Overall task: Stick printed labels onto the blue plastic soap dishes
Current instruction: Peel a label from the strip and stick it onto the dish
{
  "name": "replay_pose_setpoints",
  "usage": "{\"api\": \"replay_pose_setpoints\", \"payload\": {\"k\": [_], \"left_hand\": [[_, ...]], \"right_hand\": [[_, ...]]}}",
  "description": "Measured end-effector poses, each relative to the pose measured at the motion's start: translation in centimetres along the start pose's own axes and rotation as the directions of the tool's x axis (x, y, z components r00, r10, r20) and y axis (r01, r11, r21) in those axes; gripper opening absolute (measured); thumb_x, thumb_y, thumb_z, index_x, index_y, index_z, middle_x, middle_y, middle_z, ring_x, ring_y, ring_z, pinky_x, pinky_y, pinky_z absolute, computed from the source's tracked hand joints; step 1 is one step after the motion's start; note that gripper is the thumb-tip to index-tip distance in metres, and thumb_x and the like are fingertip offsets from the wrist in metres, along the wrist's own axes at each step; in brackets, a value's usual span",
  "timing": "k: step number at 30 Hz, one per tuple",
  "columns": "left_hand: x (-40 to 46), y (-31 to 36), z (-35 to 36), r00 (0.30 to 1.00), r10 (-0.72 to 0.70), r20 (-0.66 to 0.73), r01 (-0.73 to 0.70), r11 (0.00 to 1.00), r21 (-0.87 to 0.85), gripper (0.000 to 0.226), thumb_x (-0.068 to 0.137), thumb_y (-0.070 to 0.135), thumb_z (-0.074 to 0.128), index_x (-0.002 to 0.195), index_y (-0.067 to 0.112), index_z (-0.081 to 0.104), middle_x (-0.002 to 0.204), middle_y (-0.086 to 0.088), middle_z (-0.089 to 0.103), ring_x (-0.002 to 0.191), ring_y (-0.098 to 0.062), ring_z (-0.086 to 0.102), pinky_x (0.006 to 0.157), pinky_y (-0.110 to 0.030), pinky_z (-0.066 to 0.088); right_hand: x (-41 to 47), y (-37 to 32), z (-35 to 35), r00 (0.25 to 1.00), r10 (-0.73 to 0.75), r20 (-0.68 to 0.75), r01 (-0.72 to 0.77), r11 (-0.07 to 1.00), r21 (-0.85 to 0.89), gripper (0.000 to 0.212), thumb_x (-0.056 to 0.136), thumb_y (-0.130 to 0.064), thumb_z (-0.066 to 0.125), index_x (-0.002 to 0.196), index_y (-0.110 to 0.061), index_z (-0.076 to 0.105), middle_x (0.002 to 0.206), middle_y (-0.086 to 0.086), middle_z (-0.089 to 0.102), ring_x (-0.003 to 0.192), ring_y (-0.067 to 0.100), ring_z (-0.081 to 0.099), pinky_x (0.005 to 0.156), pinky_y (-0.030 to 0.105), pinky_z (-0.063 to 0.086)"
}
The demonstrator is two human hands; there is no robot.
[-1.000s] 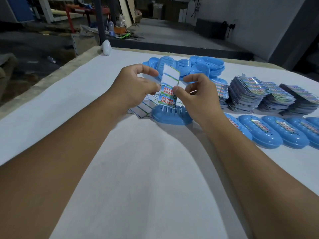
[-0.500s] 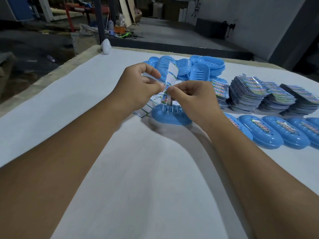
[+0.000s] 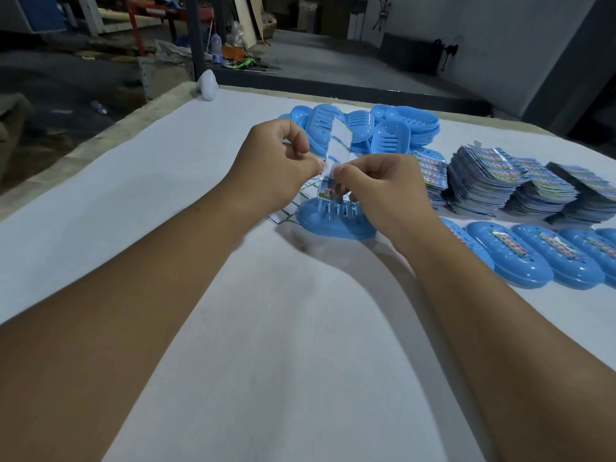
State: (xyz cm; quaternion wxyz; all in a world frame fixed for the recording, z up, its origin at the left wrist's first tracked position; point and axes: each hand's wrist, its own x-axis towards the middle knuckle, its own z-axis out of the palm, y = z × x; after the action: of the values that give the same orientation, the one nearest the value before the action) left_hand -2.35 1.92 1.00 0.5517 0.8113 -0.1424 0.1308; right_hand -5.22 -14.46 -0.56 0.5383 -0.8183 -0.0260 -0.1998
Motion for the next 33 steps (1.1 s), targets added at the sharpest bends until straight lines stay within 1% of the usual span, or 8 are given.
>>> {"api": "replay_pose_setpoints", "payload": {"k": [3,5,10,13,19,23,28,33], "left_hand": [[0.2,-0.2,0.0,1.000,0.000,-0.014,0.000,1.000,0.017,0.033,0.081,0.014,0.079,0.073,0.024,0.048,0.081,-0.014,0.074,0.067,-0.025,0.063,0.073,-0.035,0.055],[0.4,-0.3,0.1,1.000,0.007,-0.029,-0.006,0.999,0.039,0.032,0.081,0.015,0.078,0.073,0.025,0.048,0.078,-0.011,0.073,0.066,-0.022,0.062,0.070,-0.035,0.053],[0.5,-0.7,0.0,0.998,0.057,-0.032,-0.054,0.993,0.102,0.031,0.082,0.014,0.074,0.073,0.027,0.046,0.070,0.000,0.066,0.059,-0.009,0.054,0.063,-0.025,0.045],[0.6,-0.8,0.0,0.996,0.081,-0.040,-0.076,0.988,0.131,0.032,0.083,0.013,0.071,0.072,0.028,0.045,0.069,0.002,0.063,0.056,-0.008,0.051,0.062,-0.024,0.041],[0.9,-1.1,-0.7,0.994,0.066,-0.089,-0.048,0.981,0.189,0.030,0.084,0.014,0.068,0.072,0.027,0.044,0.064,0.005,0.057,0.052,-0.007,0.045,0.056,-0.022,0.038],[1.1,-1.3,-1.1,0.992,0.037,-0.117,-0.010,0.975,0.222,0.025,0.081,0.013,0.065,0.073,0.026,0.045,0.063,0.008,0.053,0.054,-0.007,0.045,0.056,-0.024,0.036],[1.4,-1.5,-1.6,0.989,-0.001,-0.150,0.050,0.945,0.322,0.016,0.078,0.022,0.067,0.079,0.021,0.051,0.075,0.004,0.060,0.067,-0.013,0.052,0.057,-0.024,0.039],[1.6,-1.5,-1.9,0.985,-0.022,-0.172,0.085,0.925,0.369,0.018,0.080,0.025,0.066,0.069,0.021,0.053,0.067,0.009,0.056,0.061,-0.007,0.049,0.052,-0.023,0.035]], "right_hand": [[0.0,0.0,-0.1,1.000,0.023,0.009,-0.024,0.998,0.051,0.022,0.086,-0.019,0.072,0.064,-0.015,0.076,0.059,-0.003,0.070,0.052,0.001,0.057,0.054,0.015,0.044],[0.0,0.0,-0.1,0.999,0.048,0.013,-0.049,0.996,0.073,0.024,0.086,-0.019,0.074,0.062,-0.016,0.075,0.057,-0.007,0.068,0.050,0.000,0.056,0.050,0.011,0.040],[0.1,0.0,-0.2,0.995,0.103,0.018,-0.104,0.993,0.063,0.028,0.083,-0.024,0.073,0.057,-0.014,0.073,0.058,-0.003,0.067,0.055,0.010,0.048,0.052,0.022,0.038],[0.1,-0.1,-0.2,0.993,0.112,0.026,-0.113,0.991,0.076,0.030,0.083,-0.025,0.071,0.054,-0.017,0.072,0.059,-0.001,0.068,0.054,0.010,0.049,0.052,0.022,0.040],[0.1,-0.2,-0.4,0.990,0.142,-0.023,-0.140,0.988,0.069,0.025,0.078,-0.028,0.069,0.056,-0.017,0.072,0.061,0.003,0.066,0.058,0.014,0.049,0.058,0.036,0.041],[0.0,-0.4,-0.6,0.987,0.157,-0.040,-0.154,0.986,0.070,0.028,0.081,-0.025,0.067,0.053,-0.024,0.072,0.058,-0.006,0.067,0.058,0.013,0.048,0.058,0.035,0.040],[0.0,-0.6,-0.8,0.984,0.170,-0.057,-0.167,0.984,0.060,0.035,0.084,-0.024,0.064,0.049,-0.025,0.069,0.057,-0.007,0.065,0.053,0.008,0.049,0.052,0.028,0.040],[-0.1,-0.8,-0.8,0.977,0.214,-0.018,-0.210,0.971,0.117,0.026,0.081,-0.022,0.067,0.055,-0.021,0.072,0.056,-0.004,0.062,0.052,0.008,0.047,0.043,0.021,0.037]]}}
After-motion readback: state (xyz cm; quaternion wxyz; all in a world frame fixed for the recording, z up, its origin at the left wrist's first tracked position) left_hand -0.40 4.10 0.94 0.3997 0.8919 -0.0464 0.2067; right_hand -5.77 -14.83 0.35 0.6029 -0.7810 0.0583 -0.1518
